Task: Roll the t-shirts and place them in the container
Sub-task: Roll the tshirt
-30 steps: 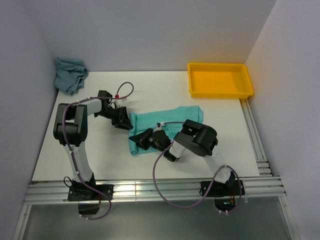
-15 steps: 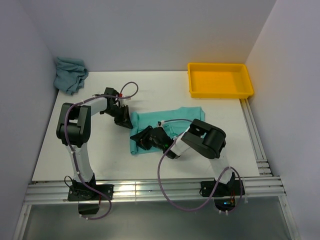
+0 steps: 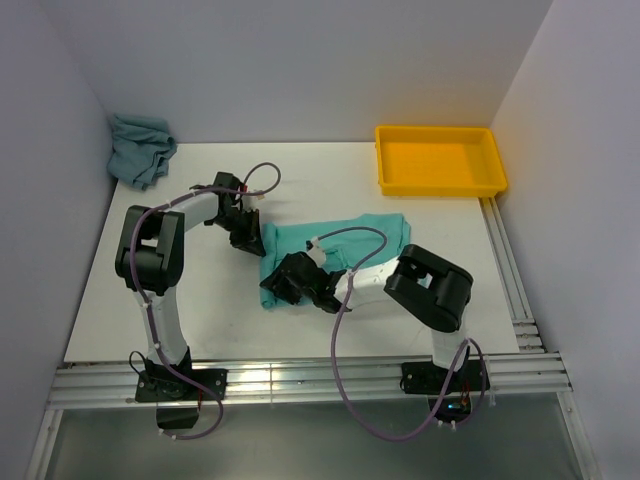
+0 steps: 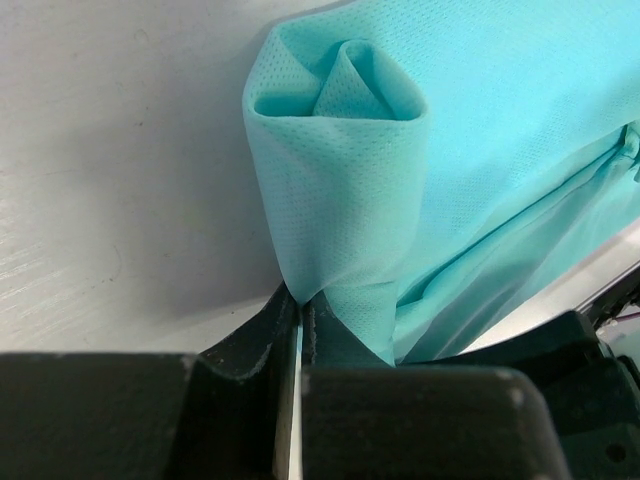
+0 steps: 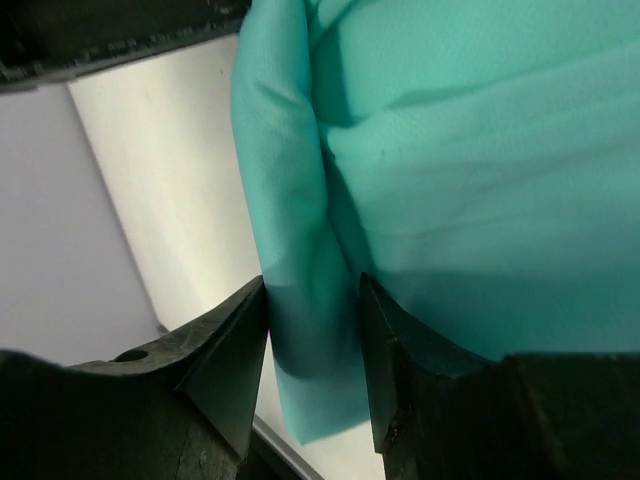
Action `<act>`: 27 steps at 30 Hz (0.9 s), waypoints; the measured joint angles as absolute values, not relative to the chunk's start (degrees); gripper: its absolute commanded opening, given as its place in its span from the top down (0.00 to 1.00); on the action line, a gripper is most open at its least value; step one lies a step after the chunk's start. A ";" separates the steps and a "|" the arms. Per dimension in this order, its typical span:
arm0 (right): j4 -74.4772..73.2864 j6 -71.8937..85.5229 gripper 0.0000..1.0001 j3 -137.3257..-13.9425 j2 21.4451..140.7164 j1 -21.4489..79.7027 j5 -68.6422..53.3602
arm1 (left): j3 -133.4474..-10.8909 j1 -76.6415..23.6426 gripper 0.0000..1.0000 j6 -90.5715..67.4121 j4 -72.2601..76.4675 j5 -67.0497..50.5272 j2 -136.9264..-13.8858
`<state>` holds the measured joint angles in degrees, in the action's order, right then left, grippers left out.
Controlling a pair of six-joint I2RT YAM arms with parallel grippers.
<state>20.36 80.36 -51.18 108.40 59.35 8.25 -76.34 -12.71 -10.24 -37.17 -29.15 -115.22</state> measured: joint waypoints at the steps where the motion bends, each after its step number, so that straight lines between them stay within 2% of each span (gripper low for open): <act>1: 19.16 80.09 0.51 -51.33 108.05 59.79 8.82 | -76.36 -12.73 0.92 -10.24 -37.19 -29.04 -115.22; 4: 16.86 79.64 0.54 -51.44 107.24 60.80 9.96 | -76.44 -12.80 0.92 -10.24 -37.32 -28.88 -115.22; 8: 15.99 79.59 0.78 -51.05 107.15 61.32 10.22 | -76.53 -12.84 0.88 -10.22 -37.43 -28.80 -115.22; 10: 16.69 79.83 0.86 -50.17 107.15 61.32 10.02 | -76.53 -12.84 0.83 -10.11 -37.47 -28.80 -115.20; 12: 19.57 80.73 0.90 -48.29 107.15 61.21 9.67 | -76.53 -12.82 0.76 -9.89 -37.56 -28.80 -115.11; 14: 22.48 81.49 0.91 -46.72 107.15 60.77 8.82 | -76.53 -12.73 0.69 -9.37 -37.60 -28.99 -114.85; 15: 23.77 81.82 0.92 -46.00 107.15 60.47 8.16 | -76.53 -12.67 0.61 -8.97 -37.58 -29.15 -114.63; 18: 26.65 82.46 0.94 -44.53 107.24 59.57 6.33 | -76.53 -11.77 0.48 -7.33 -37.26 -30.76 -113.54; 27: 35.05 84.01 0.97 -43.22 110.28 57.67 1.52 | -76.18 -8.32 0.36 -2.15 -36.82 -37.78 -110.74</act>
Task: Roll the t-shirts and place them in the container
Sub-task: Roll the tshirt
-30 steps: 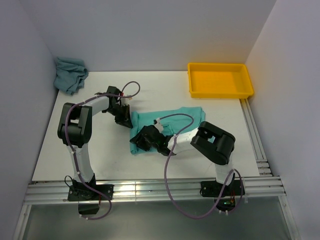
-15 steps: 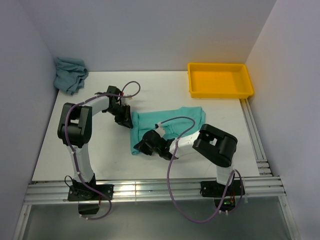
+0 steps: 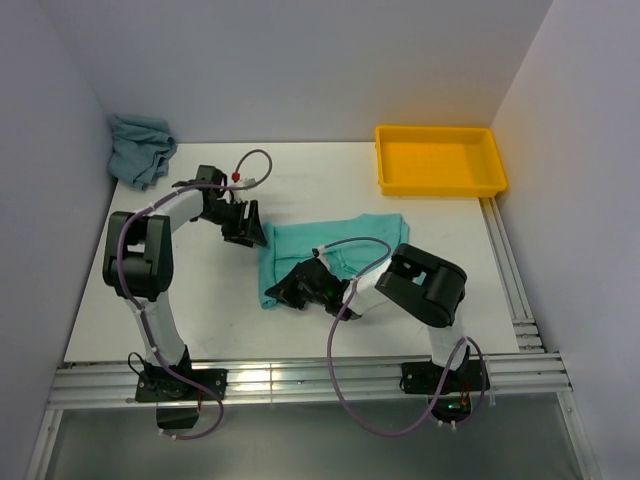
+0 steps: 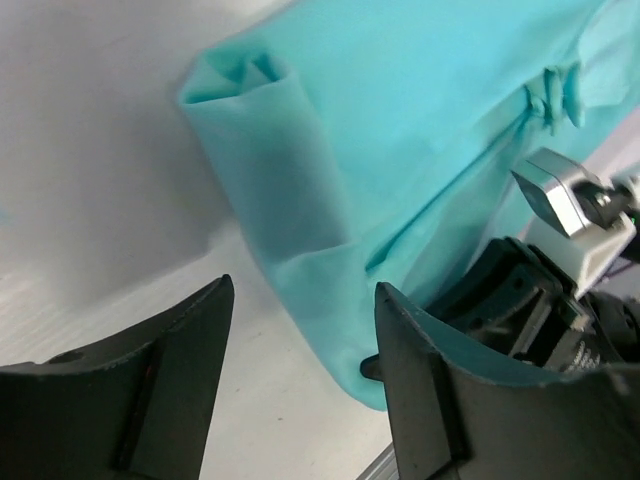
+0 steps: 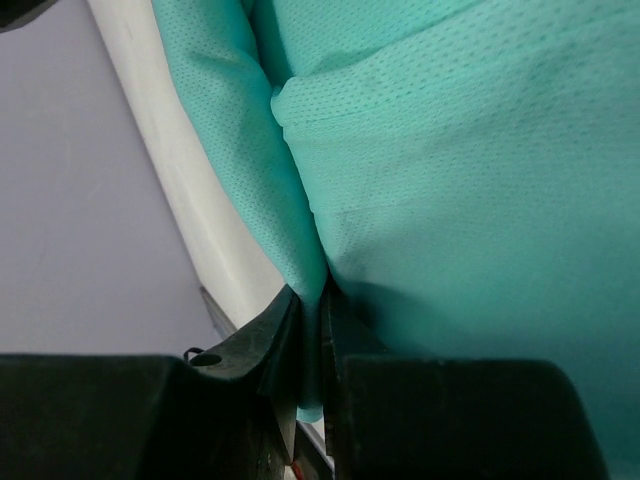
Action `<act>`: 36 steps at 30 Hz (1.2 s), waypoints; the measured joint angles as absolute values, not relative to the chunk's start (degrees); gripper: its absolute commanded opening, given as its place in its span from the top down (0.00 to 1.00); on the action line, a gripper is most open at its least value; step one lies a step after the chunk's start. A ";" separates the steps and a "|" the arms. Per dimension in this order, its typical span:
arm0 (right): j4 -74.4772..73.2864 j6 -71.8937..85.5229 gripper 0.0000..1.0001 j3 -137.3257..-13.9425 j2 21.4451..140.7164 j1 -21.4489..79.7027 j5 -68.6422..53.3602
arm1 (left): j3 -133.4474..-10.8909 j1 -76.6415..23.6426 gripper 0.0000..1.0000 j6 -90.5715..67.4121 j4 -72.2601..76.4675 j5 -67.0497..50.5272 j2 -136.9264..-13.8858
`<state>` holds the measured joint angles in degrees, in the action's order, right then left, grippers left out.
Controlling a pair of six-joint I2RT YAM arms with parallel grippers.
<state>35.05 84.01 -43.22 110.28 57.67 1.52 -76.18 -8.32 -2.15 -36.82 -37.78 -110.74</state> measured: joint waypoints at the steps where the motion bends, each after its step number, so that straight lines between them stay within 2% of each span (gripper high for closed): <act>1: 36.07 84.16 0.97 -43.03 110.67 57.41 0.86 | -76.01 -8.40 0.35 -1.41 -37.04 -38.50 -110.89; 11: 42.48 85.19 0.97 -42.72 113.73 55.31 -3.99 | -75.75 -8.95 0.42 -0.69 -35.40 -43.75 -115.92; 14: 42.52 85.12 0.91 -42.70 113.75 55.22 -4.21 | -76.27 -9.04 0.53 -2.61 -34.79 -43.68 -116.86; 18: 42.37 84.88 0.84 -42.65 113.71 55.24 -4.10 | -78.00 -9.41 0.76 -4.78 -35.07 -41.60 -118.54; 21: 40.86 84.01 0.78 -42.78 112.95 55.51 -3.40 | -79.11 -10.11 0.84 -6.22 -35.77 -39.07 -119.00; 26: 33.06 80.99 0.67 -45.30 110.54 56.82 -0.23 | -80.42 -11.46 0.89 -7.84 -37.30 -35.11 -118.98; 34: 18.52 76.49 0.68 -51.96 108.86 62.00 6.48 | -81.12 -12.80 0.91 -8.23 -39.29 -30.13 -118.04; 36: 16.53 76.05 0.63 -53.01 108.86 62.92 7.44 | -81.14 -12.91 0.91 -8.21 -40.21 -29.21 -117.89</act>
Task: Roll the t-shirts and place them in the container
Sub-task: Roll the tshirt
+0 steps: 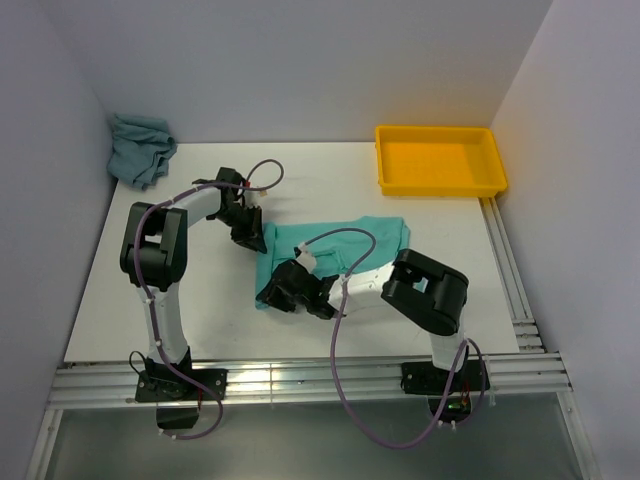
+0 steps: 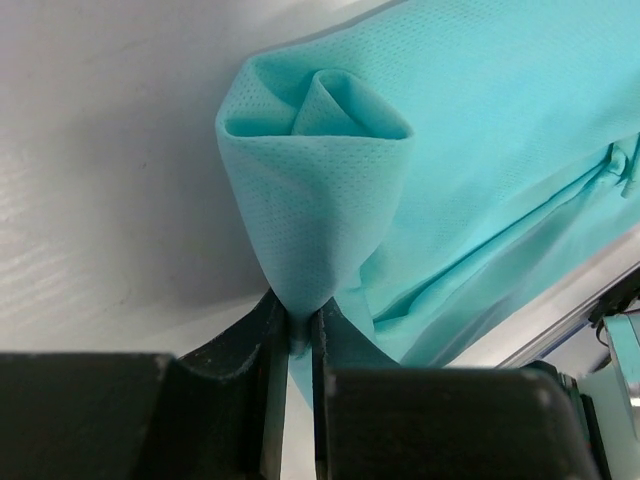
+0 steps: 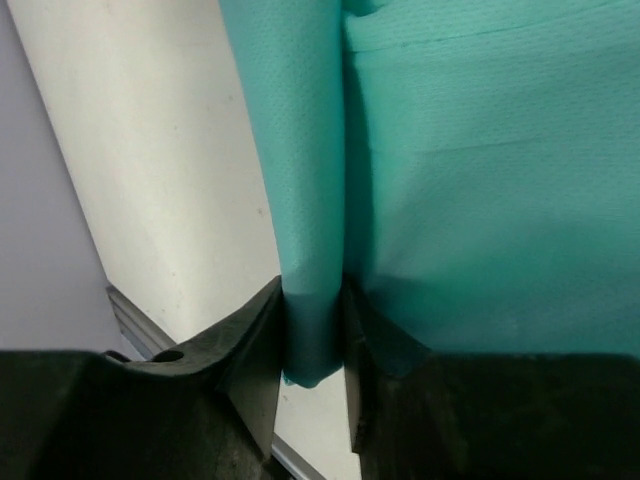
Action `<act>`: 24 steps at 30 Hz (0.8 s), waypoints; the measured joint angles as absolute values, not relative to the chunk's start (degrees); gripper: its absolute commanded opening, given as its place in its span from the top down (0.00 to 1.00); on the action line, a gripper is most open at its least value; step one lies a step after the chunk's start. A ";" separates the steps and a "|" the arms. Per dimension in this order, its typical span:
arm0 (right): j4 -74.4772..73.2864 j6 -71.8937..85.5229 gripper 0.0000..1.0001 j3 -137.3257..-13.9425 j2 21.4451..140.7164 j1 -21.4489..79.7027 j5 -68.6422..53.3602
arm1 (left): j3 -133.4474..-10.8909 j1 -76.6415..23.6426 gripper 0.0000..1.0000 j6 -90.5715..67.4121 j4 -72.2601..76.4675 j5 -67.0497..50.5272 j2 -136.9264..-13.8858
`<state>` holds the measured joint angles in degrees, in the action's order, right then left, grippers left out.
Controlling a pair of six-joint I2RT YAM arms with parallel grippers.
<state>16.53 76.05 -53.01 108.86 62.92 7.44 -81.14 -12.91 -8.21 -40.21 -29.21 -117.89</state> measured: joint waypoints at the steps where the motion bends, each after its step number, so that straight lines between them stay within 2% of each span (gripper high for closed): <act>1: 15.88 75.94 0.61 -53.34 108.86 63.26 7.75 | -81.14 -12.91 0.90 -8.21 -40.58 -28.93 -117.82; 6: 13.37 75.31 0.50 -54.28 108.09 65.06 8.34 | -81.25 -12.95 0.89 -8.10 -41.23 -27.86 -117.60; 9: 7.77 74.19 0.47 -55.46 106.63 66.43 9.19 | -81.25 -13.10 0.89 -7.99 -41.28 -27.24 -117.49; 19: -17.50 68.73 0.44 -69.36 104.29 70.91 17.30 | -81.28 -13.65 0.88 -7.57 -41.32 -25.65 -117.08; 24: -28.53 64.95 0.45 -84.40 106.67 70.48 24.40 | -81.36 -13.82 0.86 -7.57 -41.45 -25.21 -117.03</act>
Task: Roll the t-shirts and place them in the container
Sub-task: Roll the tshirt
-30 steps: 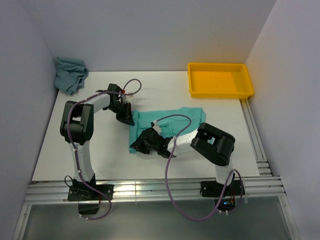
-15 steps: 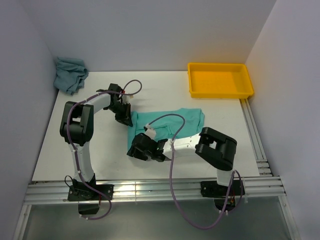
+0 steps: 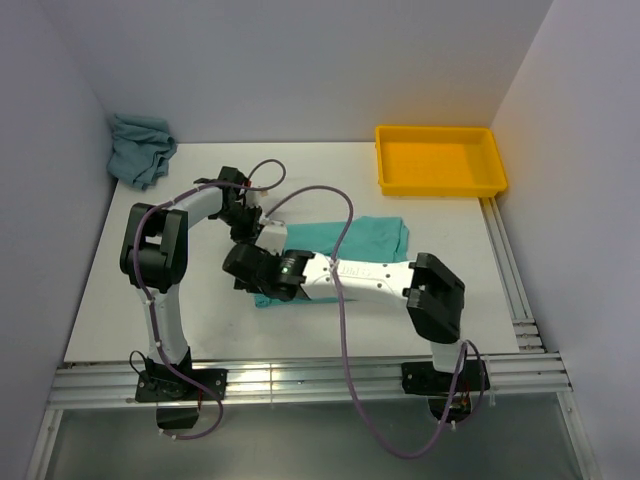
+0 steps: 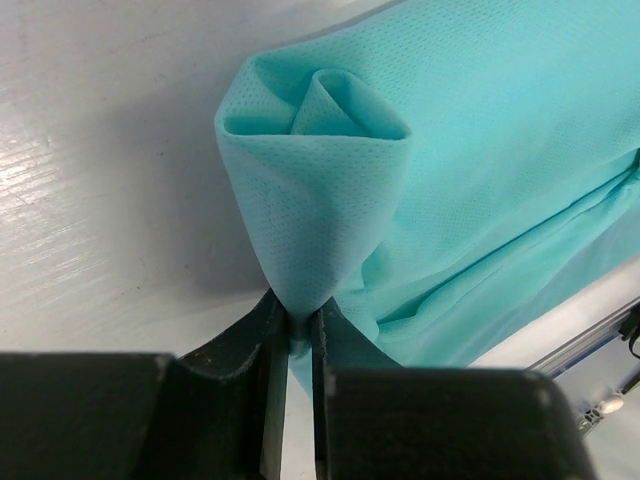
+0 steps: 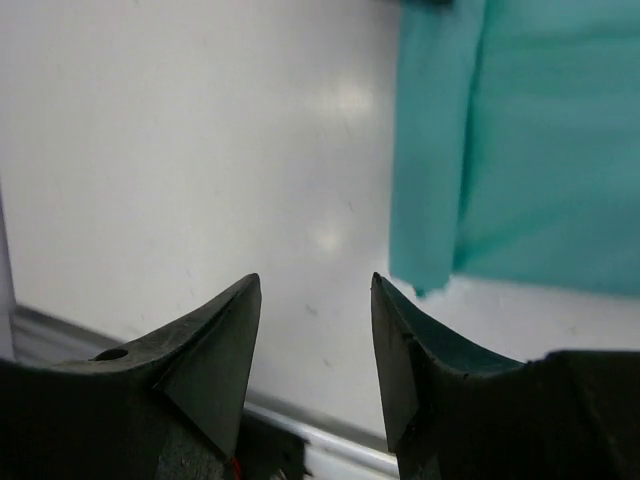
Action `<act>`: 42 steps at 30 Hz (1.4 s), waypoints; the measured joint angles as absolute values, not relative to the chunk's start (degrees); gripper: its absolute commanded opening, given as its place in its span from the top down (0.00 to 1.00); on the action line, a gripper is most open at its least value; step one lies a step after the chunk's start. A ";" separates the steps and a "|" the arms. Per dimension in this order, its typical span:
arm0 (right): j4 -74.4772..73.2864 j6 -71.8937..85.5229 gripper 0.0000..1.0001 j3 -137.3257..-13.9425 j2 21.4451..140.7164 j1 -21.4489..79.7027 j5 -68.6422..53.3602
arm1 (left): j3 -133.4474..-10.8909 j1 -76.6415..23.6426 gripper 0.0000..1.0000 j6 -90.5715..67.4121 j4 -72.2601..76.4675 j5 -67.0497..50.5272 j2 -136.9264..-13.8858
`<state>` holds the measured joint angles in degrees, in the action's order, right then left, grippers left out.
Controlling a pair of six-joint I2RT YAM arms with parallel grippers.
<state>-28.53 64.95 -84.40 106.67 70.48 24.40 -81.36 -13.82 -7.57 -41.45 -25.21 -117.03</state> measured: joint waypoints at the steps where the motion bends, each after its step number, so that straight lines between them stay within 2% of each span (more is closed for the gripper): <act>1: -30.33 64.31 0.45 -88.03 108.27 69.93 25.65 | -81.36 -13.87 0.86 -7.55 -41.47 -25.12 -117.03; 7: -36.67 60.86 0.46 -103.07 120.01 66.92 31.46 | -81.47 -14.17 0.85 -7.11 -41.80 -24.16 -116.79; 16: -41.34 57.06 0.46 -107.94 132.05 64.20 34.13 | -81.56 -14.44 0.83 -6.68 -42.41 -23.59 -116.71; 31: -45.15 55.96 0.46 -114.54 132.75 66.15 38.09 | -81.67 -14.72 0.82 -6.66 -42.81 -22.76 -116.60; 42: -47.03 55.44 0.46 -117.45 138.43 66.02 38.19 | -81.89 -14.87 0.79 -6.57 -43.16 -22.33 -116.60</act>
<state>-47.03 55.44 -117.45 138.43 66.02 38.20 -81.89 -14.87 -6.57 -43.16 -22.33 -116.60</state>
